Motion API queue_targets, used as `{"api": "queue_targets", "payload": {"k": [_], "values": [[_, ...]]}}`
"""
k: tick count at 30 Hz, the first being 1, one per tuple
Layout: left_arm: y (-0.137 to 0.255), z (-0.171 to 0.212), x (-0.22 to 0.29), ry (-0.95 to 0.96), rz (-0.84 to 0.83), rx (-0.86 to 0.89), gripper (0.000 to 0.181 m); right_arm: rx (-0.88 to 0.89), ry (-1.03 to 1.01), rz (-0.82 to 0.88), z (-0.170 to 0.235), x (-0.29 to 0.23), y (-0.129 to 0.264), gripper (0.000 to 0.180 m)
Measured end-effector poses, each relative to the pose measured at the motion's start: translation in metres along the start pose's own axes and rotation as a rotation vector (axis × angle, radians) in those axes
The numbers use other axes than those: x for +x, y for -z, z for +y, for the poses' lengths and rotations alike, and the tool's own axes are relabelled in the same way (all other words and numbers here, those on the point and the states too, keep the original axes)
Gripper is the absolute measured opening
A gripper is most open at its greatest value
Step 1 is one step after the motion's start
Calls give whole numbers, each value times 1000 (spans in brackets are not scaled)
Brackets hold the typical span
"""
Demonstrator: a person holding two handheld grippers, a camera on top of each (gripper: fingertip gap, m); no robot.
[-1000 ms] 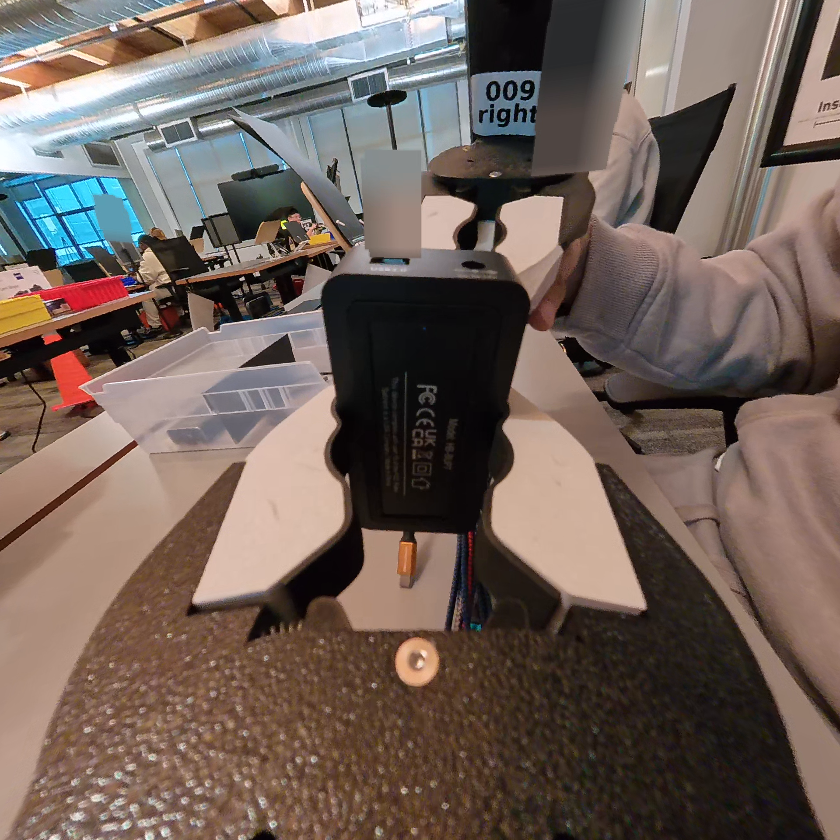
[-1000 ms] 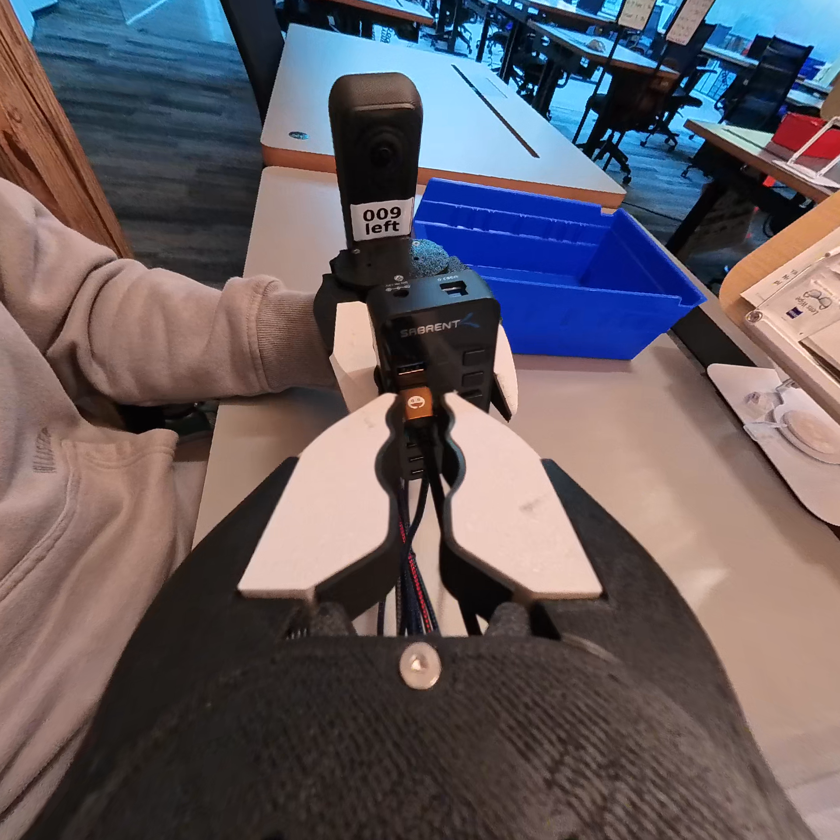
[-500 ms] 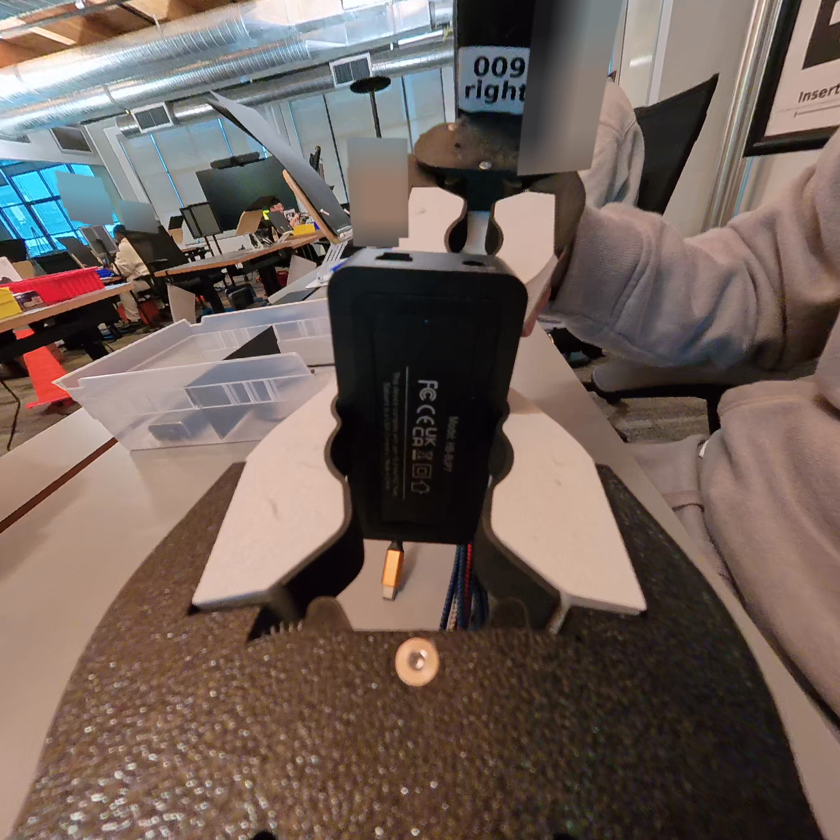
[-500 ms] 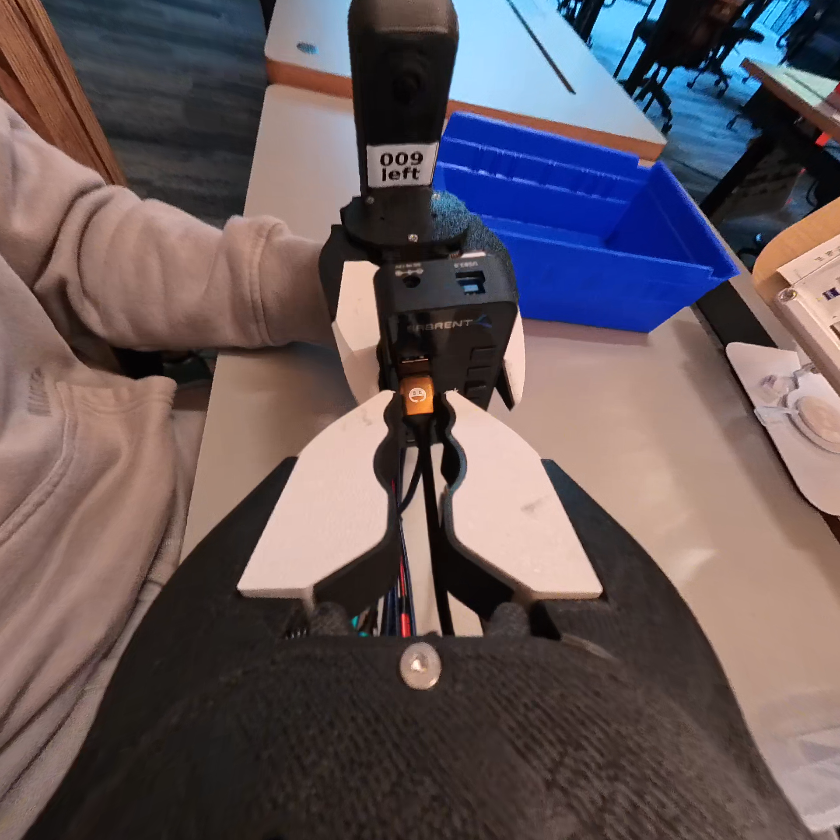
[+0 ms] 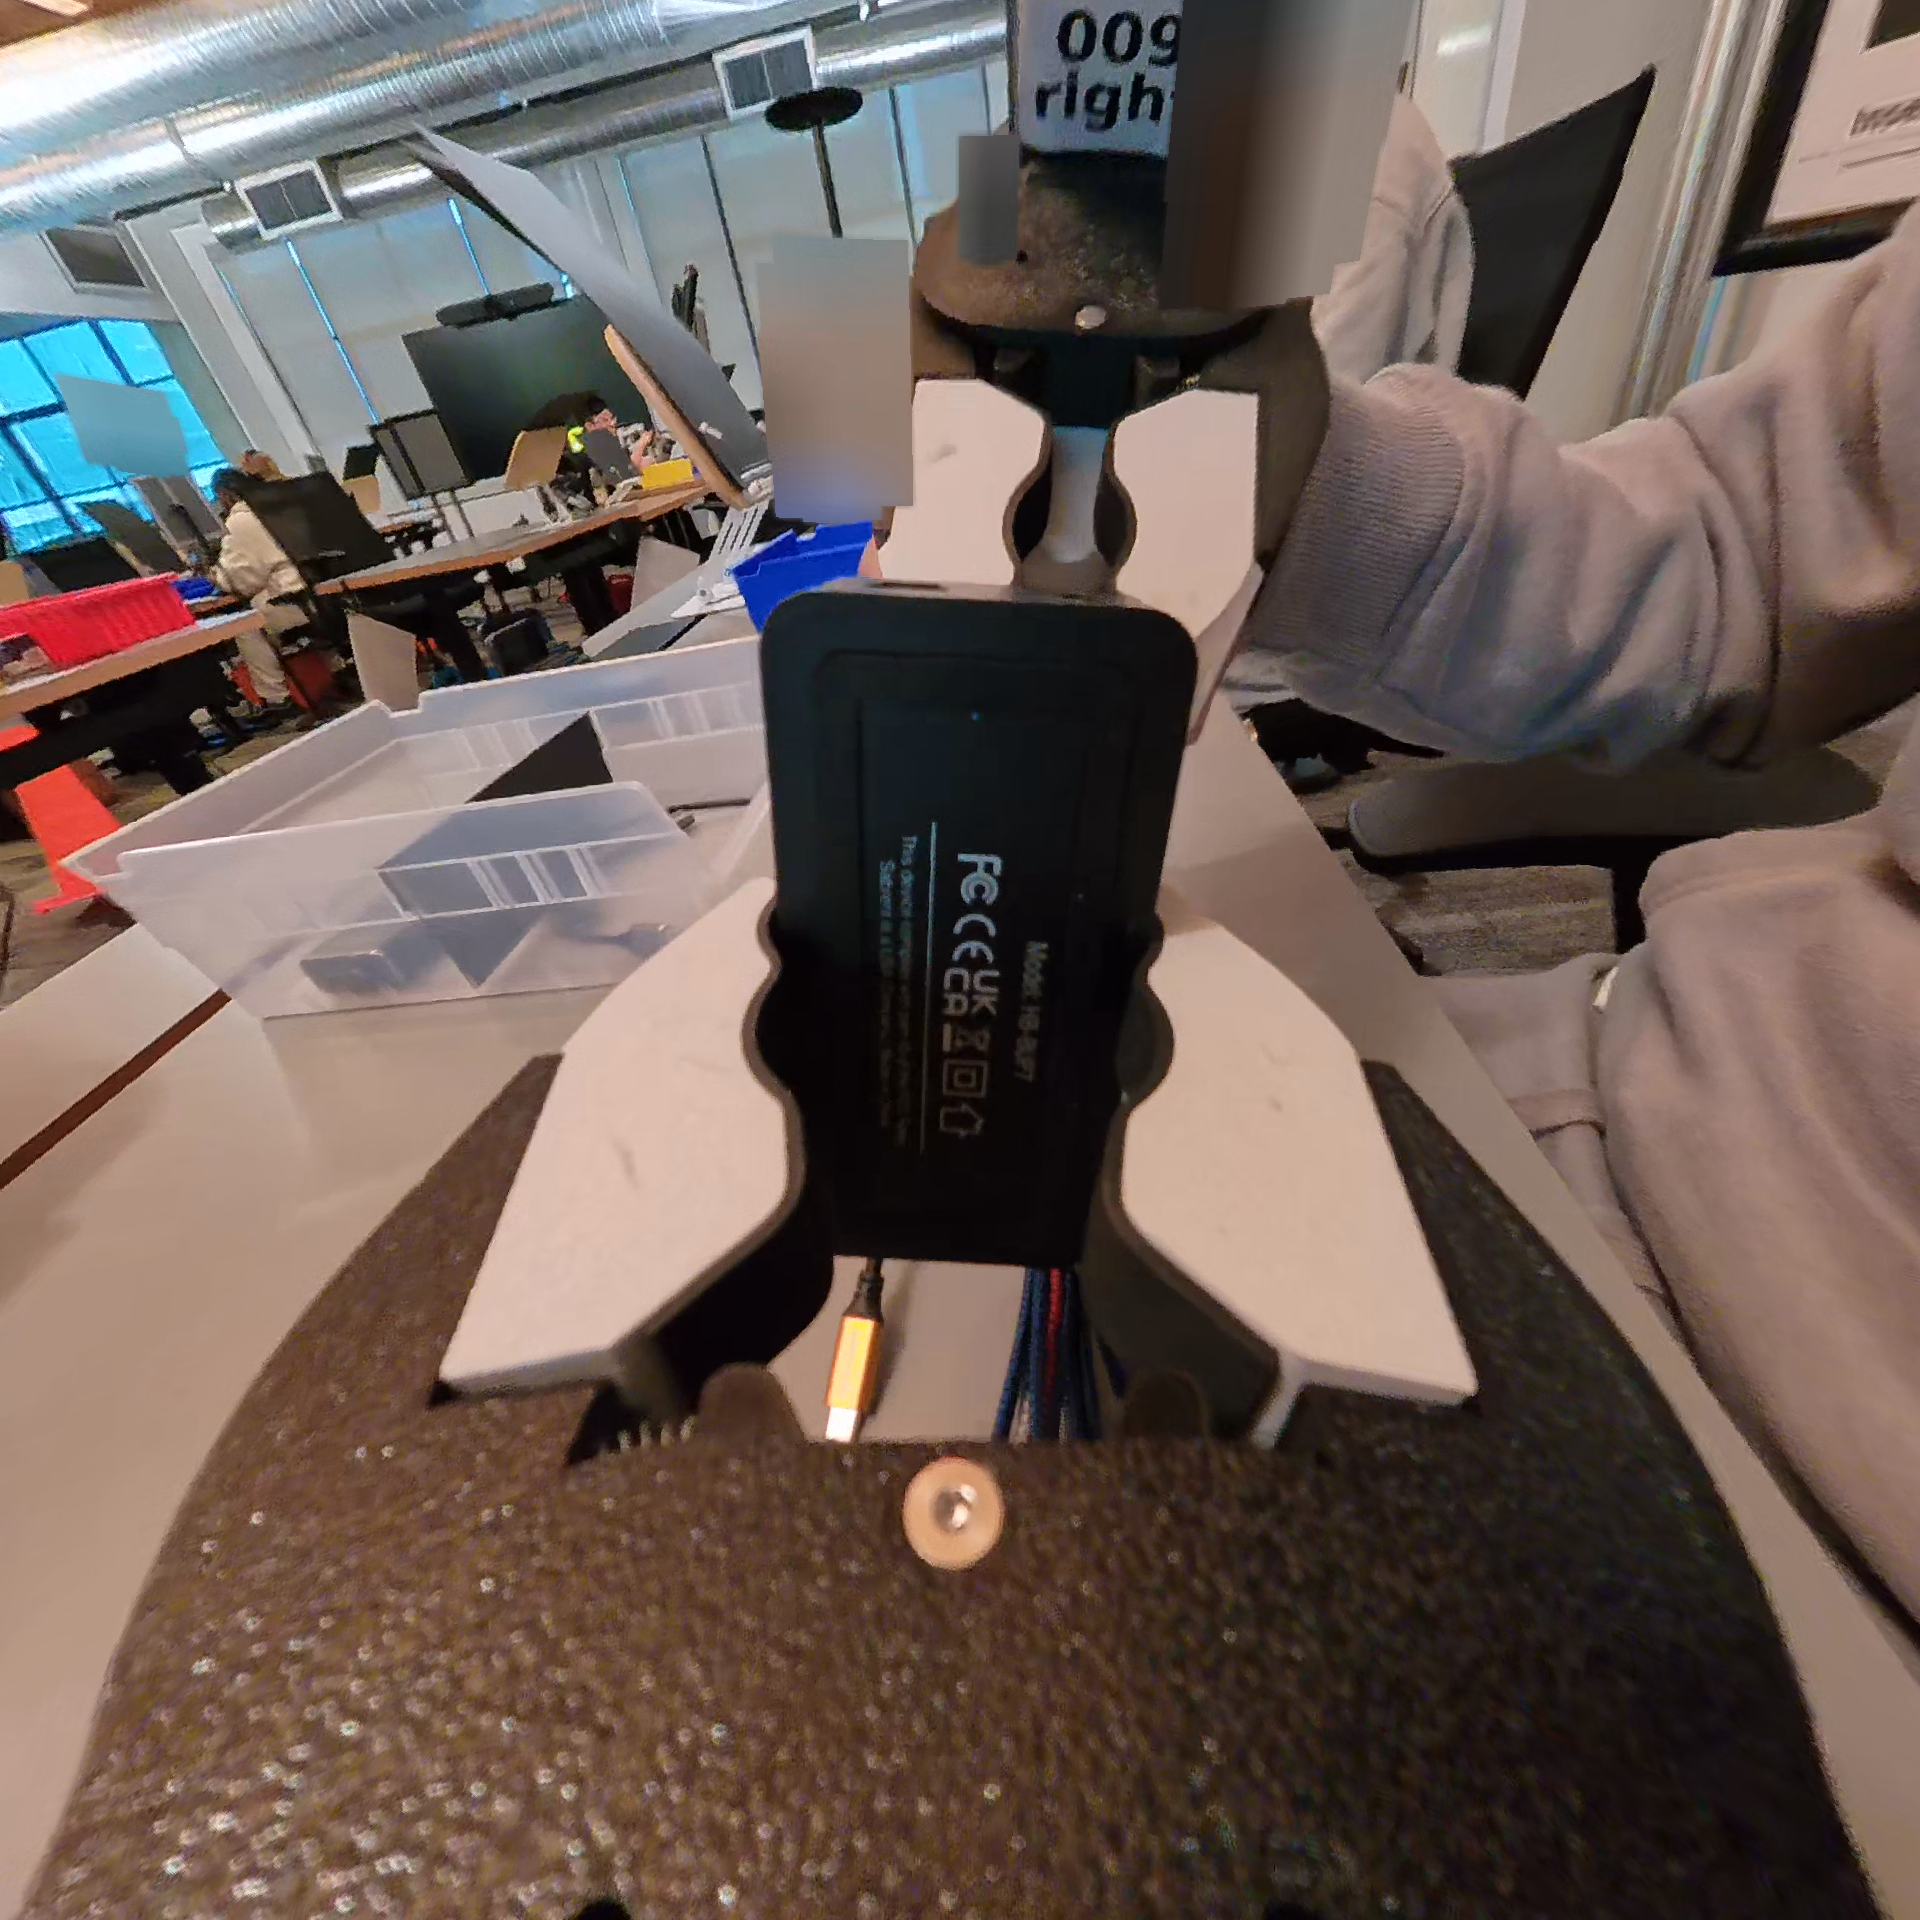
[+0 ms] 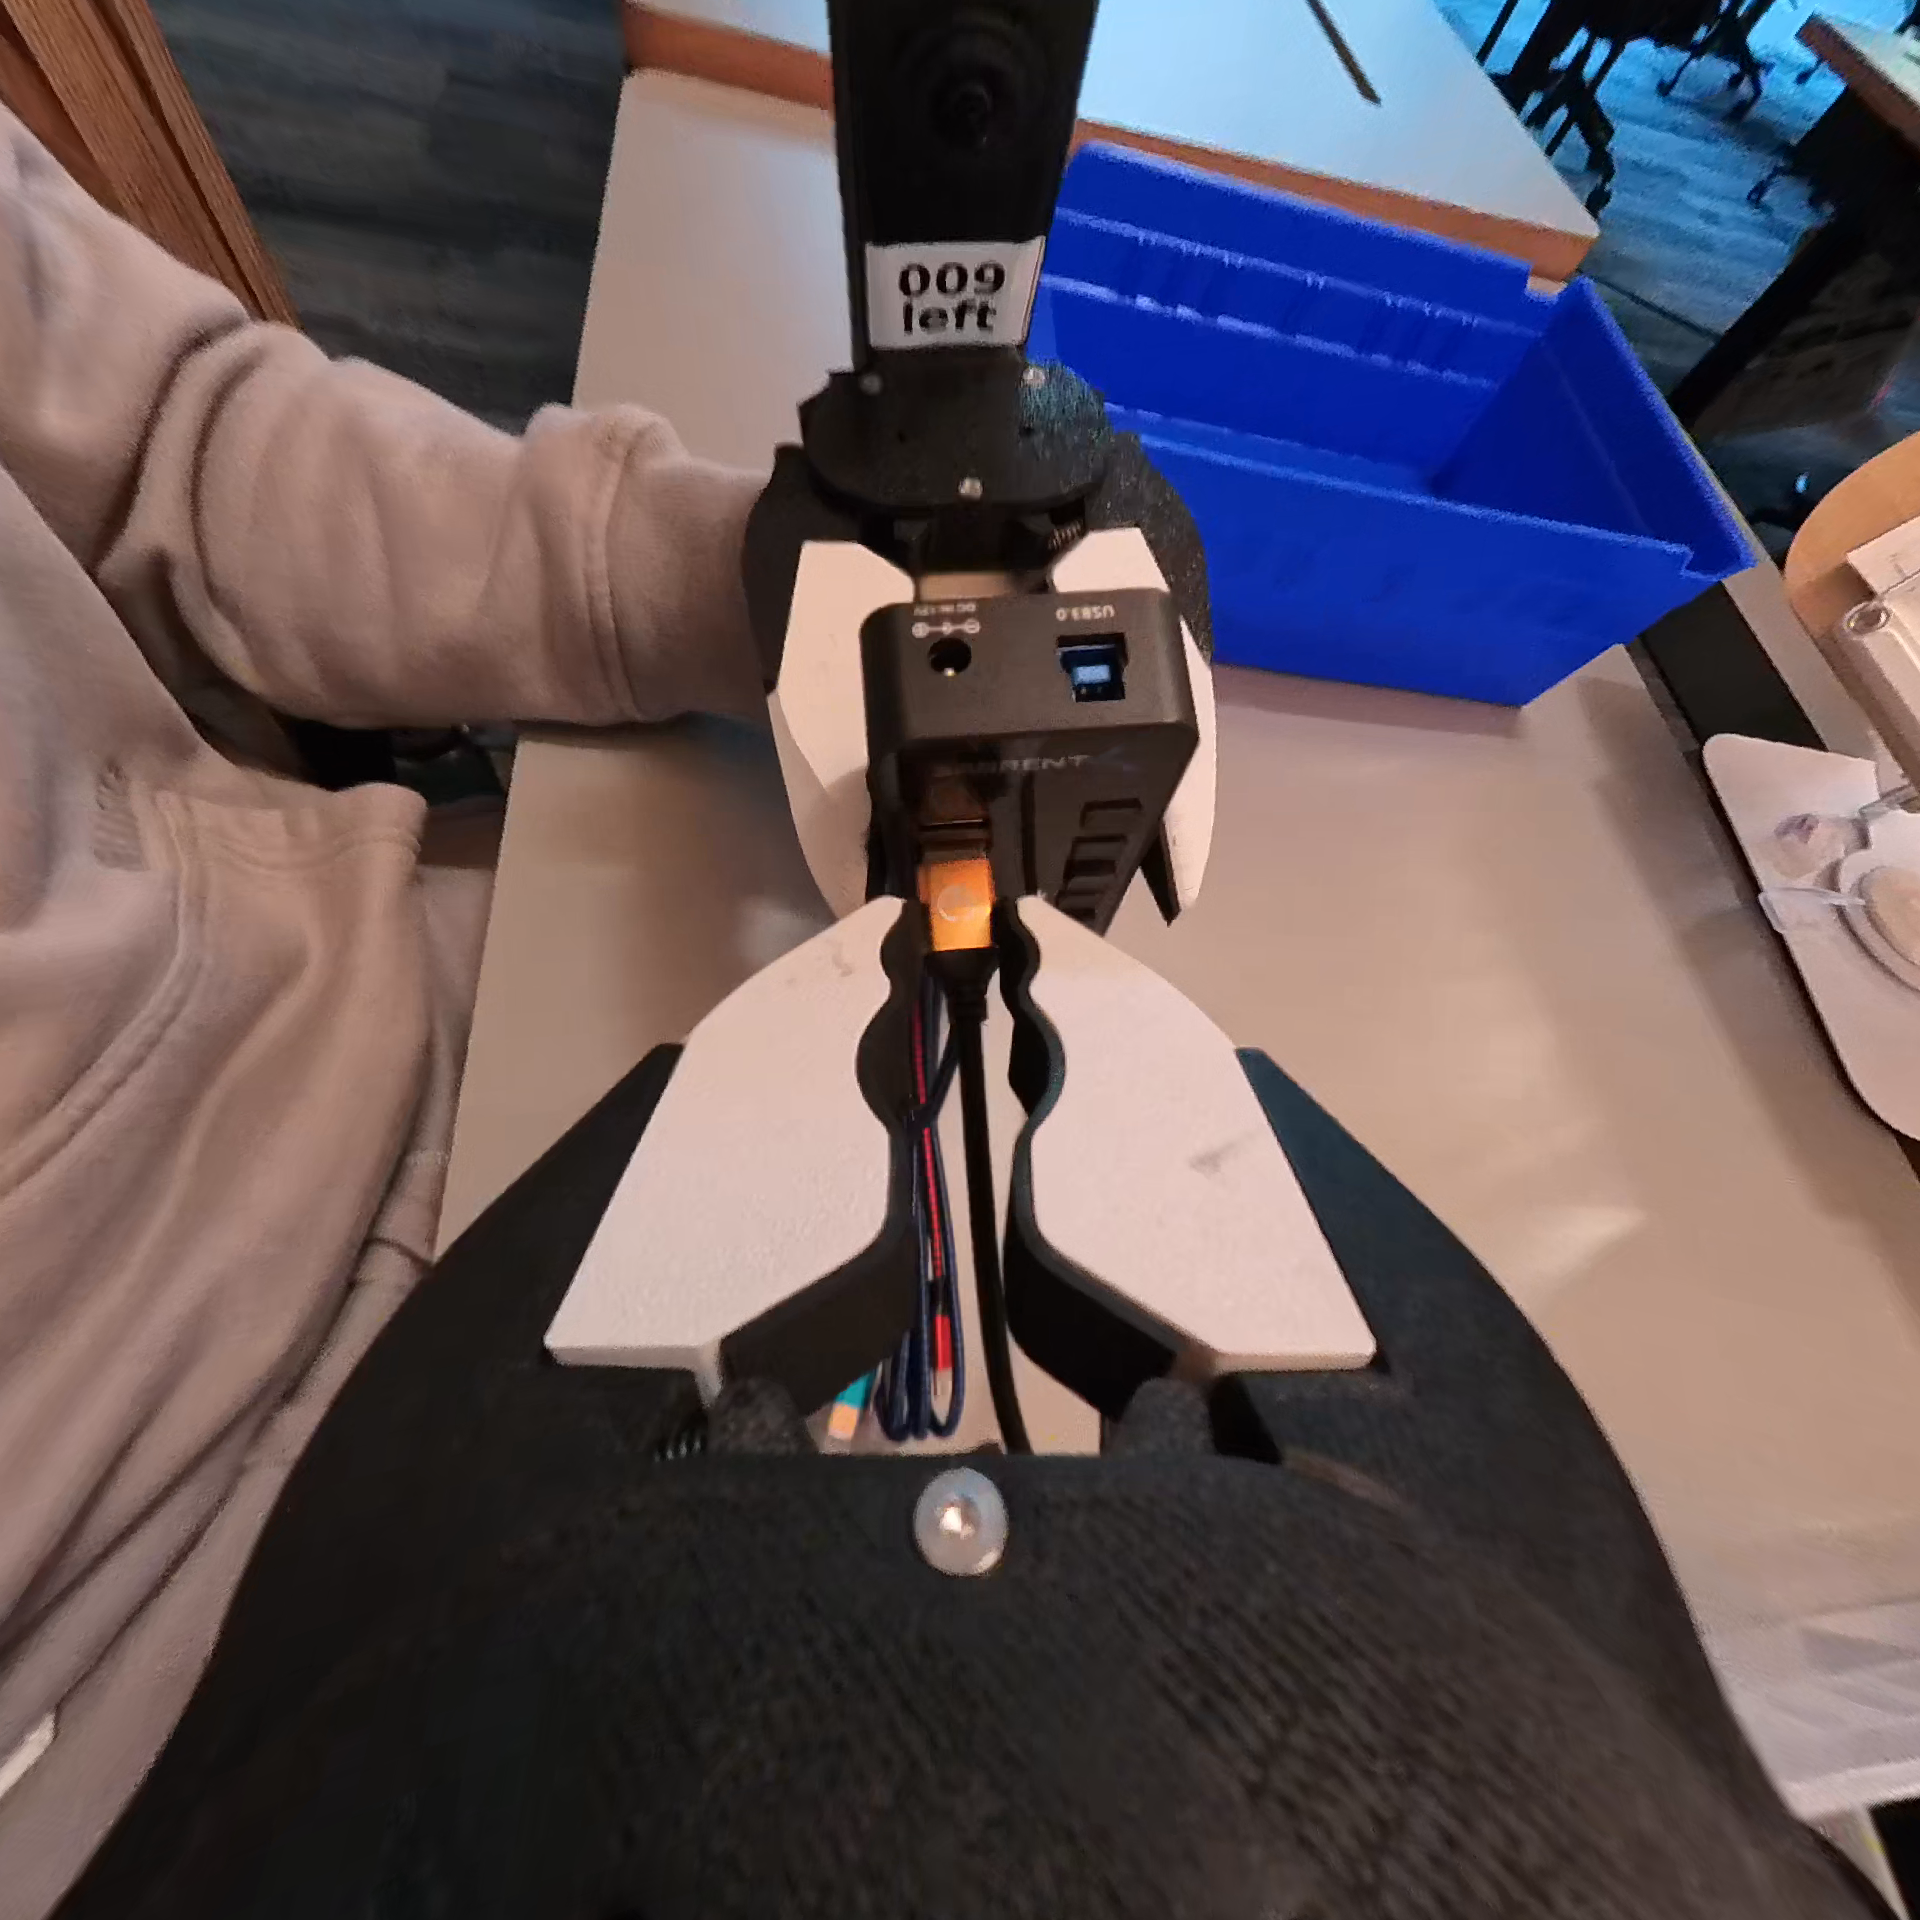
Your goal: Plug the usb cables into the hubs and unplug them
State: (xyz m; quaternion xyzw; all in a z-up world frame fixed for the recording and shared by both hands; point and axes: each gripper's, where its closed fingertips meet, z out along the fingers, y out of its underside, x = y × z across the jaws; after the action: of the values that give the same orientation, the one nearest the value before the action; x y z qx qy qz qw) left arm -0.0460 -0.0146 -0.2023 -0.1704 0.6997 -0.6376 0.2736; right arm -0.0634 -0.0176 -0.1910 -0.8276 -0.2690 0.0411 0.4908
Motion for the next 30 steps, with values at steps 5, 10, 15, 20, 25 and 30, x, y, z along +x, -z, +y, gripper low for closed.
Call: {"api": "queue_targets", "payload": {"k": [5,10,15,20,25,30], "values": [[6,-7,-1,18,9,58,60,99,-58,17,-11,1,-3,15],[7,-12,1,27,23,96,60,144,-70,9,-17,-1,-5,16],[9,-16,0,36,19,126,60,181,-83,3,-21,0,-6,16],[8,-16,3,37,34,134,60,154,-79,-18,-16,-3,-10,18],[8,-17,4,42,42,142,60,173,-78,-24,-19,-3,-10,16],[11,-19,3,56,46,158,60,120,-71,0,-19,-3,-11,17]]}}
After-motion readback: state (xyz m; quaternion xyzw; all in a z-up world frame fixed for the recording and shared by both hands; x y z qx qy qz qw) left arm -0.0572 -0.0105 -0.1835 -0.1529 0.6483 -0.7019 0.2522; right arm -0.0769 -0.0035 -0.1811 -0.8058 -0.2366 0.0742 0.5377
